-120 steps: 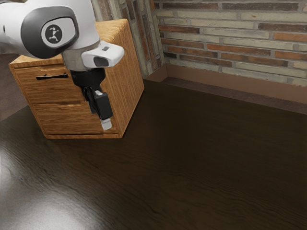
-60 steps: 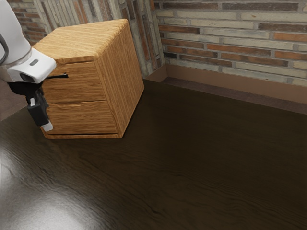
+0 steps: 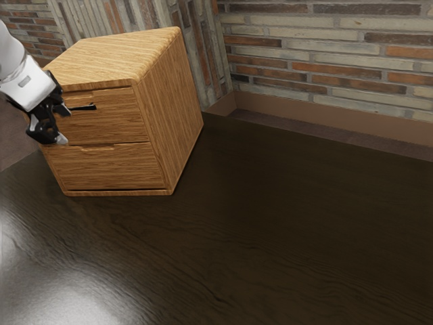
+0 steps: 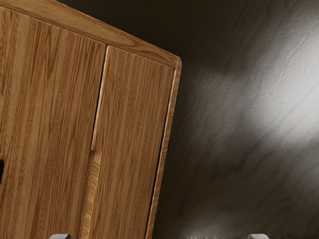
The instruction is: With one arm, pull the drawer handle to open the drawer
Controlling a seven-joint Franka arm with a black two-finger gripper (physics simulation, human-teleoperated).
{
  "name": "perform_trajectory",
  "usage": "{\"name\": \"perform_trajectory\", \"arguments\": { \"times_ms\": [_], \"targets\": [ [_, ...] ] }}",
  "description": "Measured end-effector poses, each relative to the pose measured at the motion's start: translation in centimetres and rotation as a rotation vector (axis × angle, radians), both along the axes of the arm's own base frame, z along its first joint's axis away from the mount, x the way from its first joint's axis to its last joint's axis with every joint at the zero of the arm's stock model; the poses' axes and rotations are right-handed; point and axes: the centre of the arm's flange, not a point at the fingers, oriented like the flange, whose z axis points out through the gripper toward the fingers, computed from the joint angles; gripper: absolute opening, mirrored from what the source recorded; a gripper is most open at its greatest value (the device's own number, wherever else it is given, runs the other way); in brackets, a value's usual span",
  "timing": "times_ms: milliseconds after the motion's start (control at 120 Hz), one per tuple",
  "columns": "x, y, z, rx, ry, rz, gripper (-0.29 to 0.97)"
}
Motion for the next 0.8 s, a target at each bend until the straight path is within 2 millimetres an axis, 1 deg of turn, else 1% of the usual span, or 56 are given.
{"name": "perform_trajectory", "arguments": {
  "times_ms": [108,200,450,550,800],
  "targets": [
    [1.3,1.1,0.5,0.031,-0.013,-0.052,0.38],
    [2.3,2.6,0.4,0.036,-0.023,-0.081,0.34],
    [3.6,6.3,0.3,0.048,-0.038,-0.138,0.31],
    [4.6,7.3,-0.1,0.043,-0.041,-0.168,0.3],
    [6.7,8.7,-0.8,0.06,-0.035,-0.242,0.3]
  ]
}}
